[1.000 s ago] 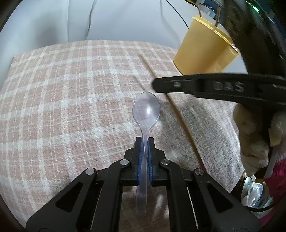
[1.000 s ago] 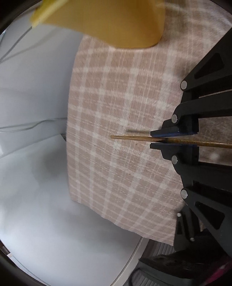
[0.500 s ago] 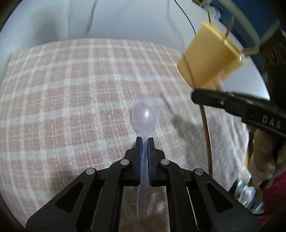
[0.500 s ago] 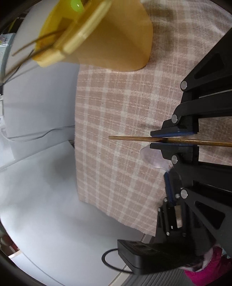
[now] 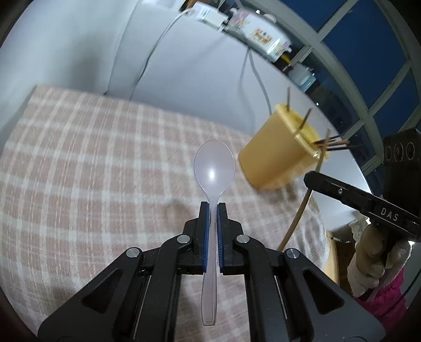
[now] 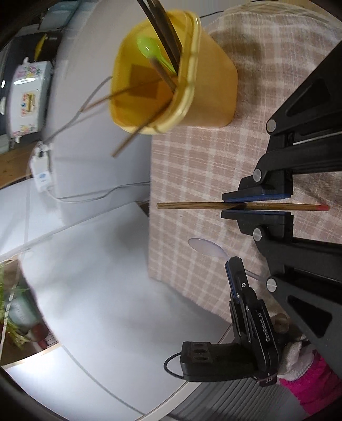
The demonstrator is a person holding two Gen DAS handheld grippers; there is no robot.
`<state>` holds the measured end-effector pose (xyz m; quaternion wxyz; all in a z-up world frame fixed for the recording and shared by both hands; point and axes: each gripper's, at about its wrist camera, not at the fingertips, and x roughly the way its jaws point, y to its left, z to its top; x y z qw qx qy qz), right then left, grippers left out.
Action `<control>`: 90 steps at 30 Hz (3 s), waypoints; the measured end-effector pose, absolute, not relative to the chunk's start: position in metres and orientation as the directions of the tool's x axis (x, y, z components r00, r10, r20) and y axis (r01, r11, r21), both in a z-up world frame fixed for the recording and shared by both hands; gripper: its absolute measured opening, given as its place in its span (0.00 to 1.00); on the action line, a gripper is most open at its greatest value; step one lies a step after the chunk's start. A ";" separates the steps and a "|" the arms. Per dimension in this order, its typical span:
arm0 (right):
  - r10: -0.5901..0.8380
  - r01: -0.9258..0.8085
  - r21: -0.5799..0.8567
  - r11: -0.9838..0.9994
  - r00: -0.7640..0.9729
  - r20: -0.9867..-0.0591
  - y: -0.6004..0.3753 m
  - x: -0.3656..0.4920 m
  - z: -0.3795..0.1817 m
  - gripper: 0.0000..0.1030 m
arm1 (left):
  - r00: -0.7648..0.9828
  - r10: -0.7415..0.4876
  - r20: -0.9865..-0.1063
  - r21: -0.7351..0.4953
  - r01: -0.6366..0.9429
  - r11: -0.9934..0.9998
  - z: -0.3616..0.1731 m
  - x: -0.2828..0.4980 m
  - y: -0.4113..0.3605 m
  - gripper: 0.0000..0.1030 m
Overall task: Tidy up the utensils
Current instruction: 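Lift the held spoon and chopstick upright and carry them over the yellow bin, then open both tools to drop the spoon and chopstick into the yellow bin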
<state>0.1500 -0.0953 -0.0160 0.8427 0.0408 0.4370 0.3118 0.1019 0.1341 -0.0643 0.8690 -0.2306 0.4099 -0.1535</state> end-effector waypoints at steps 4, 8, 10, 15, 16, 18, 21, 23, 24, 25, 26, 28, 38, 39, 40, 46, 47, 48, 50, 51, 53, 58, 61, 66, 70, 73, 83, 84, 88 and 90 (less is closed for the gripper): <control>0.573 -0.486 0.347 0.802 0.462 -0.677 -0.113 0.142 -0.004 0.03 | 0.663 -0.468 -0.584 -0.552 0.099 0.828 -0.040 0.091 0.136 0.03; 0.585 -0.467 0.372 0.802 0.494 -0.643 -0.133 0.138 0.010 0.03 | 0.686 -0.491 -0.537 -0.567 0.137 0.812 -0.025 0.101 0.133 0.03; 0.590 -0.459 0.381 0.803 0.519 -0.619 -0.147 0.134 0.022 0.03 | 0.697 -0.496 -0.519 -0.565 0.156 0.810 -0.019 0.110 0.128 0.03; 0.602 -0.453 0.399 0.798 0.564 -0.565 -0.173 0.130 0.046 0.03 | 0.722 -0.502 -0.476 -0.549 0.202 0.811 -0.001 0.121 0.095 0.03; 0.603 -0.454 0.397 0.797 0.571 -0.557 -0.176 0.128 0.050 0.03 | 0.722 -0.508 -0.469 -0.549 0.211 0.808 0.003 0.123 0.095 0.03; 0.598 -0.457 0.385 0.801 0.591 -0.541 -0.184 0.125 0.061 0.03 | 0.728 -0.514 -0.454 -0.548 0.226 0.805 0.012 0.124 0.085 0.03; 0.589 -0.457 0.371 0.808 0.619 -0.520 -0.196 0.123 0.075 0.03 | 0.732 -0.519 -0.441 -0.536 0.249 0.807 0.012 0.130 0.044 0.03; 0.576 -0.449 0.361 0.817 0.642 -0.506 -0.205 0.123 0.084 0.03 | 0.732 -0.524 -0.434 -0.532 0.261 0.805 0.015 0.136 0.031 0.03; 0.569 -0.443 0.357 0.822 0.653 -0.500 -0.210 0.124 0.088 0.03 | 0.733 -0.526 -0.432 -0.531 0.265 0.805 0.014 0.139 0.026 0.03; 0.565 -0.440 0.355 0.825 0.659 -0.497 -0.213 0.122 0.091 0.03 | 0.733 -0.529 -0.428 -0.532 0.269 0.803 0.016 0.145 0.020 0.03; 0.557 -0.432 0.353 0.830 0.669 -0.492 -0.219 0.123 0.095 0.03 | 0.731 -0.534 -0.423 -0.534 0.275 0.800 0.018 0.152 0.013 0.03; 0.544 -0.419 0.348 0.839 0.683 -0.487 -0.228 0.125 0.099 0.03 | 0.731 -0.541 -0.415 -0.533 0.286 0.796 0.023 0.155 0.004 0.03; 0.482 -0.357 0.332 0.873 0.740 -0.470 -0.263 0.143 0.113 0.03 | 0.745 -0.545 -0.384 -0.502 0.326 0.801 0.039 0.193 -0.032 0.03; 0.479 -0.354 0.332 0.874 0.744 -0.467 -0.265 0.147 0.114 0.03 | 0.745 -0.547 -0.382 -0.505 0.327 0.798 0.039 0.197 -0.035 0.03; 0.476 -0.353 0.330 0.876 0.747 -0.464 -0.266 0.149 0.116 0.03 | 0.746 -0.550 -0.375 -0.509 0.330 0.795 0.039 0.202 -0.038 0.03; 0.460 -0.338 0.328 0.882 0.771 -0.441 -0.275 0.161 0.125 0.03 | 0.767 -0.523 -0.371 -0.482 0.322 0.814 0.035 0.221 -0.052 0.03; 0.457 -0.336 0.326 0.884 0.773 -0.440 -0.275 0.162 0.126 0.03 | 0.770 -0.520 -0.369 -0.482 0.320 0.816 0.033 0.224 -0.054 0.03; 0.452 -0.333 0.323 0.886 0.777 -0.438 -0.276 0.164 0.127 0.03 | 0.771 -0.520 -0.368 -0.484 0.318 0.815 0.032 0.227 -0.054 0.03; 0.444 -0.329 0.316 0.890 0.783 -0.436 -0.277 0.169 0.128 0.03 | 0.776 -0.518 -0.360 -0.487 0.317 0.814 0.029 0.231 -0.057 0.03; 0.439 -0.325 0.312 0.893 0.786 -0.435 -0.278 0.171 0.127 0.03 | 0.779 -0.515 -0.359 -0.481 0.318 0.817 0.028 0.234 -0.060 0.03; 0.429 -0.314 0.312 0.897 0.792 -0.435 -0.279 0.177 0.126 0.03 | 0.786 -0.505 -0.357 -0.461 0.322 0.827 0.026 0.237 -0.066 0.03; 0.425 -0.298 0.327 0.897 0.786 -0.449 -0.278 0.194 0.117 0.03 | 0.795 -0.495 -0.350 -0.442 0.326 0.836 0.020 0.244 -0.074 0.03; 0.426 -0.290 0.338 0.896 0.779 -0.460 -0.277 0.204 0.108 0.03 | 0.804 -0.481 -0.350 -0.427 0.320 0.846 0.015 0.247 -0.076 0.03; 0.427 -0.283 0.343 0.896 0.762 -0.486 -0.271 0.217 0.093 0.03 | 0.810 -0.475 -0.342 -0.429 0.315 0.846 0.006 0.252 -0.076 0.03; 0.428 -0.281 0.342 0.897 0.748 -0.508 -0.266 0.222 0.082 0.03 | 0.810 -0.475 -0.345 -0.435 0.311 0.845 -0.002 0.252 -0.075 0.03; 0.433 -0.283 0.345 0.895 0.736 -0.520 -0.262 0.224 0.075 0.03 | 0.806 -0.479 -0.348 -0.435 0.314 0.844 -0.004 0.251 -0.075 0.03; 0.468 -0.302 0.365 0.880 0.681 -0.563 -0.248 0.227 0.052 0.05 | 0.799 -0.488 -0.350 -0.428 0.327 0.842 -0.002 0.235 -0.072 0.03; 0.467 -0.302 0.363 0.881 0.674 -0.572 -0.246 0.228 0.049 0.08 | 0.800 -0.486 -0.352 -0.428 0.325 0.844 -0.002 0.234 -0.071 0.03; 0.466 -0.297 0.365 0.882 0.657 -0.593 -0.241 0.230 0.038 0.13 | 0.795 -0.488 -0.359 -0.430 0.323 0.843 0.000 0.226 -0.067 0.03; 0.464 -0.298 0.360 0.884 0.654 -0.598 -0.239 0.229 0.034 0.26 | 0.800 -0.481 -0.360 -0.415 0.324 0.850 0.002 0.220 -0.066 0.03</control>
